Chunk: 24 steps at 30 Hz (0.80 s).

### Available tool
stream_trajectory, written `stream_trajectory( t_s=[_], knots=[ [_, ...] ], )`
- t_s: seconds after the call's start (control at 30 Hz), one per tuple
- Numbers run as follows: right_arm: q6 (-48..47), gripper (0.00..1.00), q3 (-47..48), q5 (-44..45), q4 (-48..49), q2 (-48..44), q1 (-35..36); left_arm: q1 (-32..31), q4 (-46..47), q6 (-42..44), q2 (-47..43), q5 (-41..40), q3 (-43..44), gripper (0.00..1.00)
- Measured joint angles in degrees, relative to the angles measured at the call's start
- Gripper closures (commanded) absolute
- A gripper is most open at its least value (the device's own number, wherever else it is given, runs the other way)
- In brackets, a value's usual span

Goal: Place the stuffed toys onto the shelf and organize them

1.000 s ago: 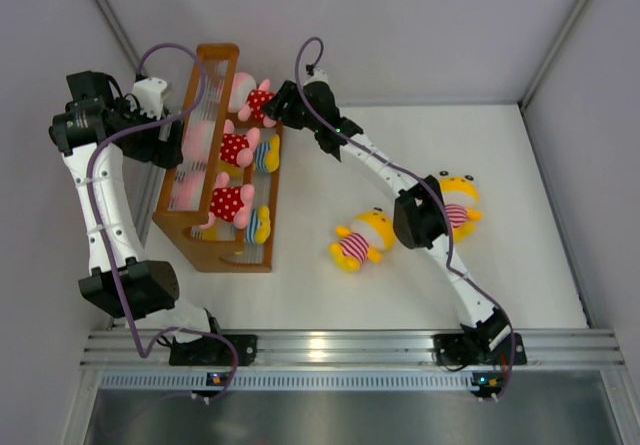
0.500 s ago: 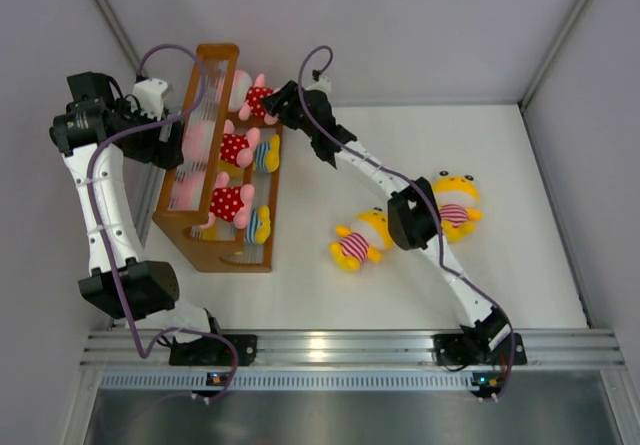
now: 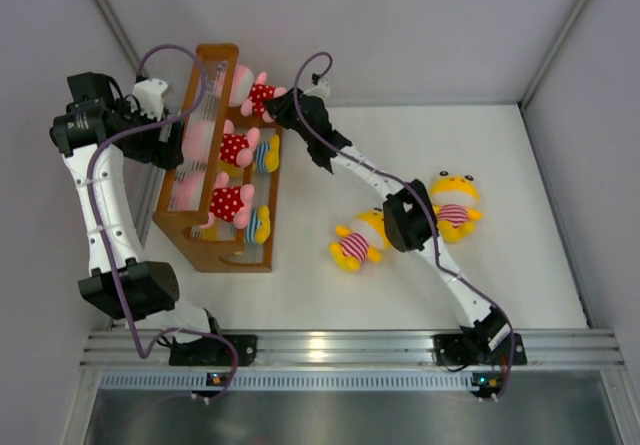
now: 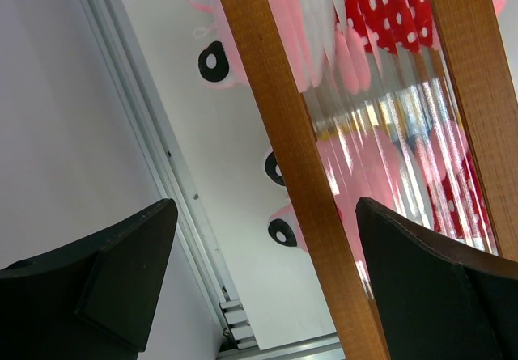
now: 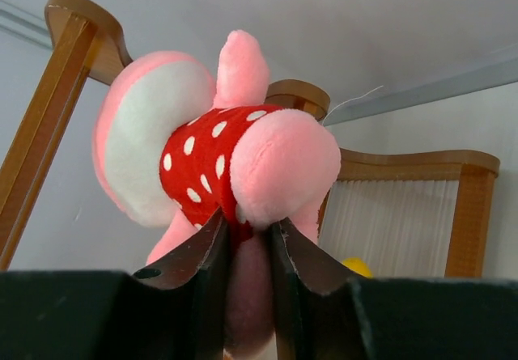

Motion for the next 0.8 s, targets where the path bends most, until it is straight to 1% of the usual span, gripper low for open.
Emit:
stream_trajectory(
  t_s=[0.07,0.1,0.3,0.37,0.47,0.5,0.57,0.6,0.63,0.67,0.77,0.8],
  knots=[
    [-1.1,0.89,0.0,0.0,-0.3,-0.4,0.1,0.0,0.0,0.0,0.0,0.0,0.0,0.02],
    [-1.7,0.92,0.0,-0.1,-0.6,-0.7,0.2,0.0,0.0,0.0,0.0,0.0,0.0,0.02],
    [-4.6,0.98,0.0,-3.8,-6.0,-3.0,0.7,0.0,0.2,0.0,0.0,0.0,-0.2,0.02],
    [-5.8,0.98,0.0,-5.5,-8.4,-3.9,0.7,0.0,0.5,0.1,-0.2,0.0,-0.5,0.02],
    [-6.7,0.94,0.0,-7.1,-10.1,-4.6,0.7,0.0,0.7,0.2,-0.4,0.0,-0.7,0.02],
    [-6.7,0.88,0.1,-7.7,-10.3,-4.7,0.7,0.0,0.7,0.2,-0.4,0.0,-0.8,0.02],
    [-6.4,0.82,0.1,-8.3,-10.3,-4.6,0.7,0.0,0.9,0.2,-0.5,0.1,-1.0,0.02],
    [-6.0,0.73,0.2,-8.4,-10.3,-4.6,0.7,0.0,0.9,0.3,-0.6,0.1,-1.1,0.02],
    [-5.4,0.67,0.5,-8.5,-10.2,-4.4,0.7,0.0,1.0,0.3,-0.7,0.1,-1.2,0.02],
    [-4.9,0.55,0.9,-8.5,-9.9,-4.4,0.7,0.0,1.1,0.3,-0.8,0.1,-1.3,0.02],
    [-3.6,0.41,1.6,-8.5,-8.6,-4.3,0.7,0.0,1.3,0.2,-0.8,0.2,-1.5,0.02],
    [-3.5,0.35,1.7,-8.5,-8.1,-4.3,0.8,0.0,1.4,0.2,-0.9,0.2,-1.6,0.02]
  ],
)
